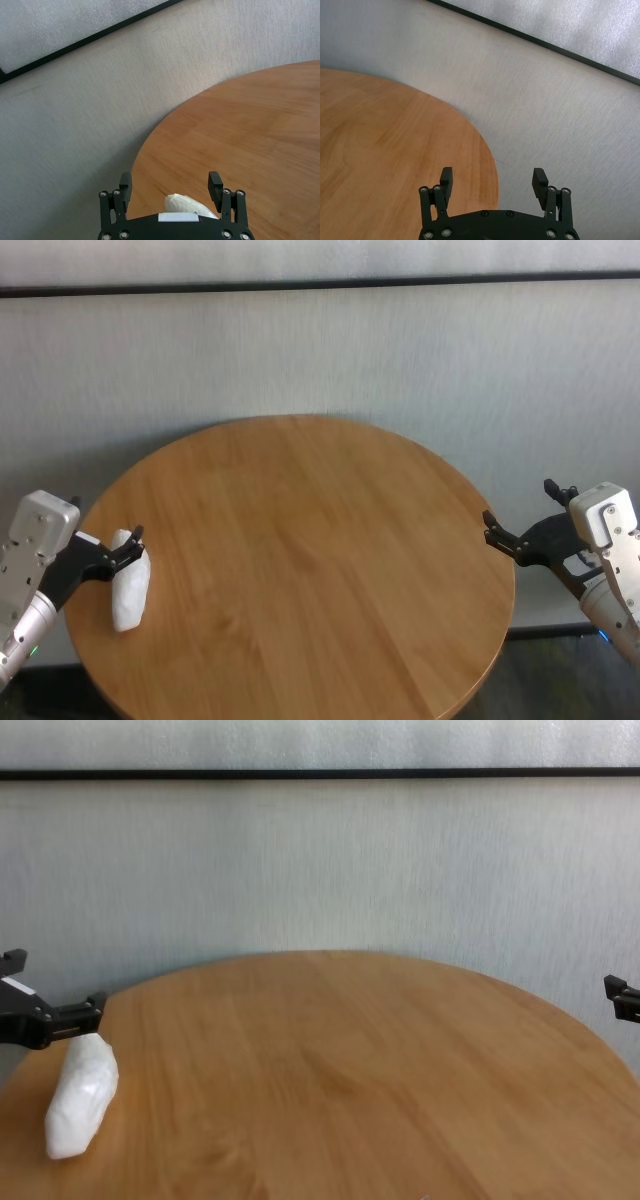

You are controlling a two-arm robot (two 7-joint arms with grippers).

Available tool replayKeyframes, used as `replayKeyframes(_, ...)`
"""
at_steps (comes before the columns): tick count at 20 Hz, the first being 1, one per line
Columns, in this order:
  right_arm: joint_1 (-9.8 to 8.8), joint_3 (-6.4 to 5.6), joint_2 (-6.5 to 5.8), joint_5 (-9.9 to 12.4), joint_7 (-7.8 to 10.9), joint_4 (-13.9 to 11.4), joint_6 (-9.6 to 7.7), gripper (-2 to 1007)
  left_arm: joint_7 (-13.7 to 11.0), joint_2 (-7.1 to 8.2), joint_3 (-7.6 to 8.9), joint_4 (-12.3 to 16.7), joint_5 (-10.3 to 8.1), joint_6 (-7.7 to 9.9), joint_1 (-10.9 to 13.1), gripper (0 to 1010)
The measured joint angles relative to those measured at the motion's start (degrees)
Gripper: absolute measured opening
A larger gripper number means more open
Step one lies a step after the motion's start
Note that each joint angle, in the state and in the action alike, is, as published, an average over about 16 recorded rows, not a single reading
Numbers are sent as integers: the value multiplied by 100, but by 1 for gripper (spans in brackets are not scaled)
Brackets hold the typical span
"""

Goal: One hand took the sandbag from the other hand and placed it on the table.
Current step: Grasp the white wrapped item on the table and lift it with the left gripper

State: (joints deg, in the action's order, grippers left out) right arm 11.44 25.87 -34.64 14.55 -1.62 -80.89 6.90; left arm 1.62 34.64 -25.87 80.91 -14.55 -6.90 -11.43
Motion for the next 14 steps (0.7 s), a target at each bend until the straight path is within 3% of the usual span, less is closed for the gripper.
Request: replayKeyframes(14,0,0,0,0,0,0,0,1001,0,0,0,0,0,0,0,1000)
